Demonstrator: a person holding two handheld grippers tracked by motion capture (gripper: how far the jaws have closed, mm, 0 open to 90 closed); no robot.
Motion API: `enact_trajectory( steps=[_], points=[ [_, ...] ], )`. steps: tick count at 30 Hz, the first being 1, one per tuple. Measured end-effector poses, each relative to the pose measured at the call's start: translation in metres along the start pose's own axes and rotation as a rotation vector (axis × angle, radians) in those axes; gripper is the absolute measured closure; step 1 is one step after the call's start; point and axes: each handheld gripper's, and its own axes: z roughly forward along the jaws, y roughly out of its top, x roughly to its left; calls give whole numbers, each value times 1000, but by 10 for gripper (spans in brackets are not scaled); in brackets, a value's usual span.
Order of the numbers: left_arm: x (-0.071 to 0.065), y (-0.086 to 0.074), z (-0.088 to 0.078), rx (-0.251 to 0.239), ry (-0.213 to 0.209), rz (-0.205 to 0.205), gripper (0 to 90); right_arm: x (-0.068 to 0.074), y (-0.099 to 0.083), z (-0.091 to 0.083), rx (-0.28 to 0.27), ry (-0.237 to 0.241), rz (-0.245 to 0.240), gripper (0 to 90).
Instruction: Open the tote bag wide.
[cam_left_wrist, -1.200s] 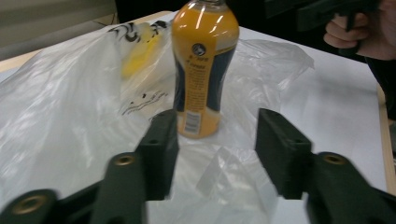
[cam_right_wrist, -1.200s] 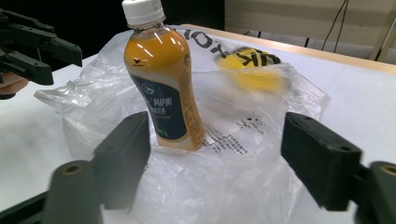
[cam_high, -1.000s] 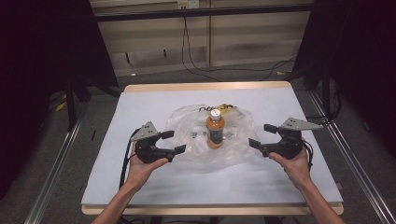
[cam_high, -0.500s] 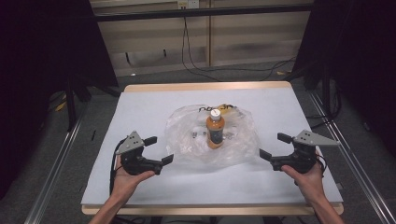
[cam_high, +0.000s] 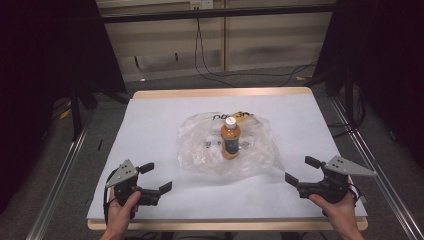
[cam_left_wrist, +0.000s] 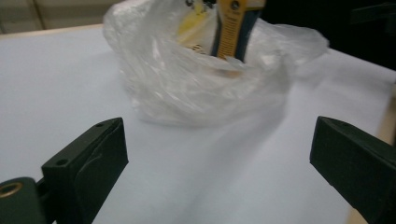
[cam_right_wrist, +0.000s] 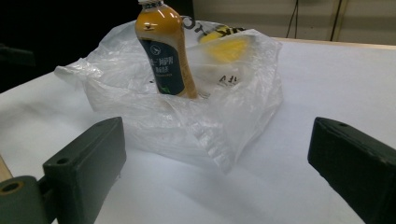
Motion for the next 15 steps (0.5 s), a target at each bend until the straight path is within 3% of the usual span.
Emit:
enact_trajectory(
  steps=[2,4,8,15],
  points=[
    [4,-6,-2,-17,15,18,36,2,-7,-4,12,-32,-40,38],
    [9,-7,-5,-14,50,4,33,0,-13,-5,11,-30,-6,36],
    [13,-6,-15,-54,86,-2,30,-2,-16,-13,-12,-71,-6,37],
    [15,-8,-15,-55,90,-5,30,-6,-17,-13,-17,-87,6,42]
  ],
)
